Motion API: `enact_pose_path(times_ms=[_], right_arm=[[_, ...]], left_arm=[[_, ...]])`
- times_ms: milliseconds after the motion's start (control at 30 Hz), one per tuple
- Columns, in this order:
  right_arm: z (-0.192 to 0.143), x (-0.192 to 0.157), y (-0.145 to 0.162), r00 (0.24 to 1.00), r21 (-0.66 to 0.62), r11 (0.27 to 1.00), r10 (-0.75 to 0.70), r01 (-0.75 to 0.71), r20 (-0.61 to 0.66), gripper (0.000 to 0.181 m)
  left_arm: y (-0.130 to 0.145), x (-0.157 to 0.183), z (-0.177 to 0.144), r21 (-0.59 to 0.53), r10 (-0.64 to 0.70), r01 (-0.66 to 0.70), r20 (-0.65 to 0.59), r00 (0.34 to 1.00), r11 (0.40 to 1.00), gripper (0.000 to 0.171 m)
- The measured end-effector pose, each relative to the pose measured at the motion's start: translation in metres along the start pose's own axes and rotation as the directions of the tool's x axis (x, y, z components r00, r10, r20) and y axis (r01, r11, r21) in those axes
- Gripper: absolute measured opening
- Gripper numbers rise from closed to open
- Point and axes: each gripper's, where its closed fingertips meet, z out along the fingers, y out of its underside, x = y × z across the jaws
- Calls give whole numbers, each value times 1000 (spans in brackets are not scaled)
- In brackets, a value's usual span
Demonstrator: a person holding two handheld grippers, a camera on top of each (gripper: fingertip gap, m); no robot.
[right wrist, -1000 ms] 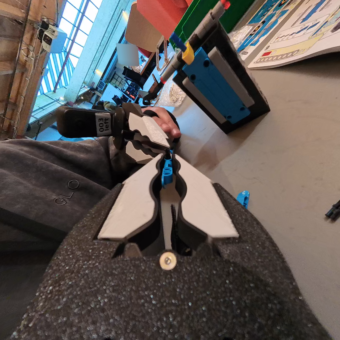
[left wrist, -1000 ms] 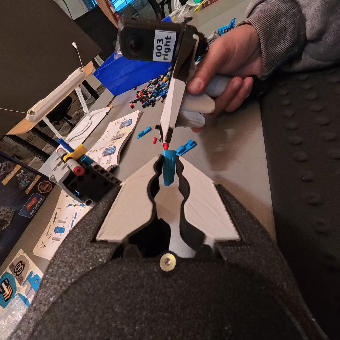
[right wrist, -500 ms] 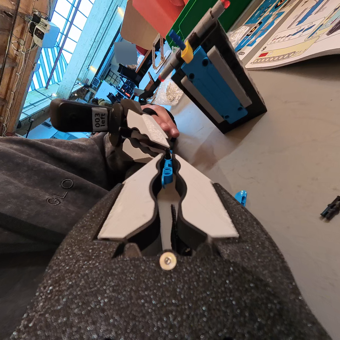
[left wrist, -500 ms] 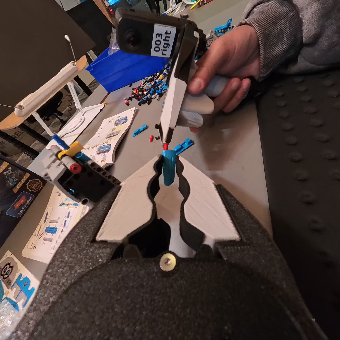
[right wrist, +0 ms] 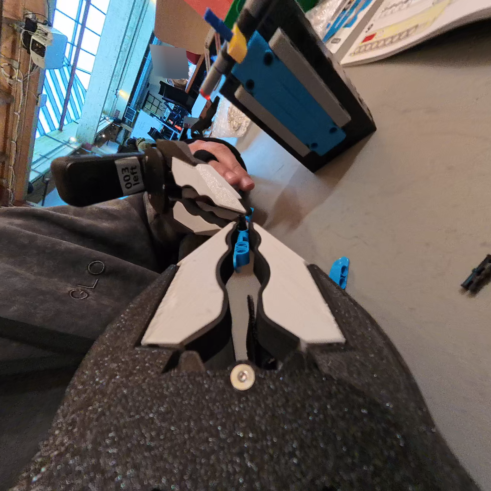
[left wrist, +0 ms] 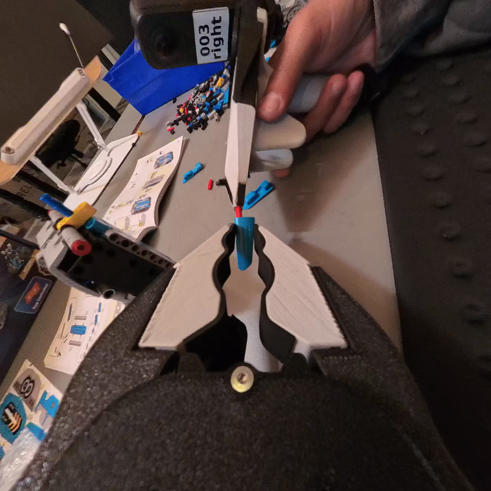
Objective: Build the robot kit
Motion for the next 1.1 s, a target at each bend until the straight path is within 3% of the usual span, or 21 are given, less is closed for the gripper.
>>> enact_pose_path(times_ms=[167,333,500,600,800,900,1000,1100], right_arm=[[3,-3,1,1000,-3,1000,19,-19,24,6],[6,-4,1,986,-31,990,-139,137,-90,7],[3,1,3,978,-52,985,-167,162,-126,7],[-12,4,-2,968,-54,980,-196,190,-155,7],[-75,13,-17,912,20,952,-286,305,-293,7],[-81,13,-2,933,59,966,-227,253,-280,7],[-87,15,3,925,37,971,-211,234,-317,7],[-85,18,8,924,14,973,-214,230,-317,7]], left_arm=[[1,1,1,-9,-4,4,-13,1000,1000,13],[2,-2,3,-17,-21,21,-11,1000,1000,3],[3,2,3,-26,2,-2,-24,1000,1000,0],[1,3,1,-11,-1,1,-27,1000,1000,0],[2,15,7,-58,33,-36,-63,997,998,0],[-5,21,20,-106,-151,136,-139,979,985,23],[-8,26,38,-190,-364,325,-230,903,926,31],[-6,27,55,-255,-419,362,-225,880,897,31]])
